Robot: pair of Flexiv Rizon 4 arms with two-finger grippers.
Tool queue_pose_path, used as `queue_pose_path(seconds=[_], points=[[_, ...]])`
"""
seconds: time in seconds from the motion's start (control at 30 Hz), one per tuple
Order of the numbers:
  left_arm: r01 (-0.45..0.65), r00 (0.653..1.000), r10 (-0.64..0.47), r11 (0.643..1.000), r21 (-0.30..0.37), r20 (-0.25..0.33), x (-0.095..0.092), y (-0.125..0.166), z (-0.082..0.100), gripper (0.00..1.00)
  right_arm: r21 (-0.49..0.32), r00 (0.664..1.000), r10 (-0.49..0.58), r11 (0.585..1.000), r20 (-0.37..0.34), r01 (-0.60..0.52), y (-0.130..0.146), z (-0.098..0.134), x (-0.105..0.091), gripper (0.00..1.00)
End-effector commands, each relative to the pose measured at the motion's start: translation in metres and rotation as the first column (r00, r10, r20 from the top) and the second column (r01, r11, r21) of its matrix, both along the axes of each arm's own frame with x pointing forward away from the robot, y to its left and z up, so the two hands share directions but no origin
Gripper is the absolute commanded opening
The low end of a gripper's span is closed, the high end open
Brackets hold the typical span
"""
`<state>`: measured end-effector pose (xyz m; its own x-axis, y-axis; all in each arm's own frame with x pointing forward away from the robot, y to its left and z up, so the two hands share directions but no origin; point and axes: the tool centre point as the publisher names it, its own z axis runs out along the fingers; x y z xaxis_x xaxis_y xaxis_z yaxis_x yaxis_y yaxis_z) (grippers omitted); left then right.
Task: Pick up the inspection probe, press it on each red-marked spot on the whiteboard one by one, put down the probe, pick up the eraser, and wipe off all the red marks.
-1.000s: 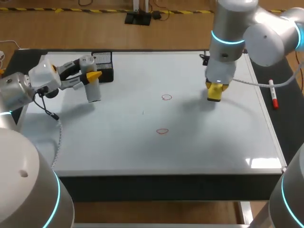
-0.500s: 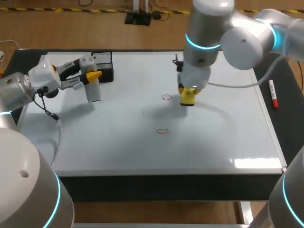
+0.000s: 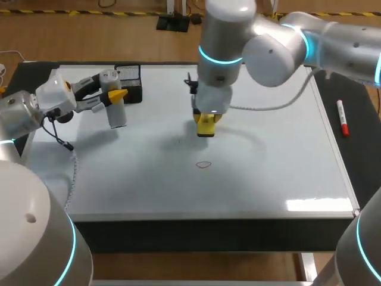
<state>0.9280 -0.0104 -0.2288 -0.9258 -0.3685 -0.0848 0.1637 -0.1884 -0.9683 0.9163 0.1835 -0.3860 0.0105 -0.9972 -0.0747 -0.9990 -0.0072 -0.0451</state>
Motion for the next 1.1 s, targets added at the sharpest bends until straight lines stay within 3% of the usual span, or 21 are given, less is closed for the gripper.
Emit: queue_pose_path(seconds=[0.03,0.3,1.1], points=[[-0.001,1.000,0.001,1.000,-0.001,0.001,0.000,0.000,0.001,0.00,-0.046,1.000,0.006,0.999,-0.017,-0.007,0.022,-0.011,0.007,0.00],[-0.001,1.000,0.001,1.000,-0.001,0.001,0.000,0.000,0.001,0.00,-0.059,1.000,0.011,0.998,-0.010,-0.011,0.030,-0.018,0.015,0.00],[-0.001,1.000,0.001,1.000,-0.001,0.001,0.000,0.000,0.001,0.00,-0.070,0.999,-0.043,0.997,-0.022,0.042,-0.006,-0.033,0.027,0.00]])
